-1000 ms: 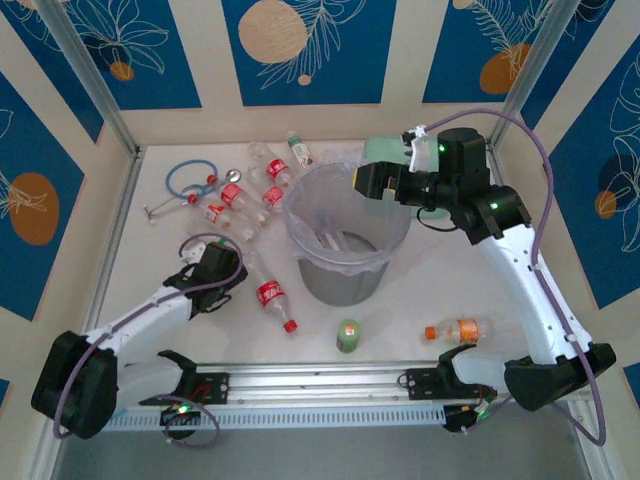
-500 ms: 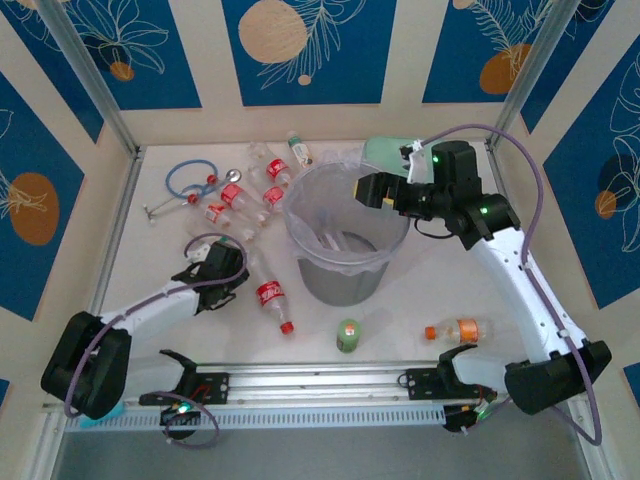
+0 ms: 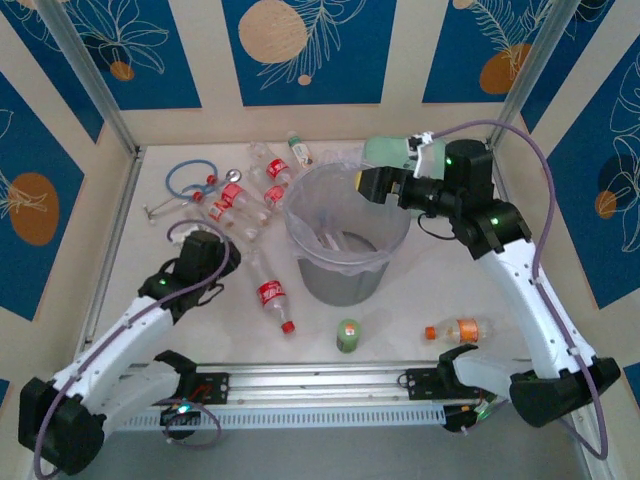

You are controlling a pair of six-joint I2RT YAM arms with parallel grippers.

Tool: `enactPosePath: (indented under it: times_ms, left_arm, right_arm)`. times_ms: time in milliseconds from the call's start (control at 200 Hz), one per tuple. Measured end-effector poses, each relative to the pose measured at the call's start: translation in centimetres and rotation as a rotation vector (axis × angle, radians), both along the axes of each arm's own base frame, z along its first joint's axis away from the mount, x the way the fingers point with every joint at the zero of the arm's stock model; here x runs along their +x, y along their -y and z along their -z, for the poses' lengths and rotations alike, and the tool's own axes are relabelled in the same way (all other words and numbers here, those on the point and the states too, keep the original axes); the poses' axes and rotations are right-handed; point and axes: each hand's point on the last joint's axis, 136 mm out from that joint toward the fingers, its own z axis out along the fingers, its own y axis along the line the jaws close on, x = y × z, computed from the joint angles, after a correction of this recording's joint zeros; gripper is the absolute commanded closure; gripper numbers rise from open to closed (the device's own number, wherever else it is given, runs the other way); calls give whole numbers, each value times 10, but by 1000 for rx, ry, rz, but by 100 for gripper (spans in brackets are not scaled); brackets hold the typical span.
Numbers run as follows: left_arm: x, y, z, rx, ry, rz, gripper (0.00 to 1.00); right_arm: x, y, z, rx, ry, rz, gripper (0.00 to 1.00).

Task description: Put the plastic bottles in the bin

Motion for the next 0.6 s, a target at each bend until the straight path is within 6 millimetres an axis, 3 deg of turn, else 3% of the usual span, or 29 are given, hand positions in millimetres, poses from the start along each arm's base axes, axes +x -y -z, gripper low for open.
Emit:
enactPosePath:
  times_ms: [155, 310, 440, 535, 600]
  left_arm:
    - [8, 40, -97, -46, 199, 214, 66]
    - [-12, 82, -165, -68, 339, 445, 68]
    - [-32, 120, -183, -82, 376, 626, 68]
    - [-45, 142, -178, -72, 365, 727, 68]
    - [-52, 152, -174, -66, 358, 776, 68]
  right_arm:
    - [1, -31, -15, -18, 30, -93, 6]
    - [-1, -58, -33, -26, 68, -169, 12]
    - [4, -78, -48, -17, 99, -210, 29]
    - [10, -90, -52, -11, 107, -234, 29]
    - [15, -98, -51, -8, 102, -245, 22]
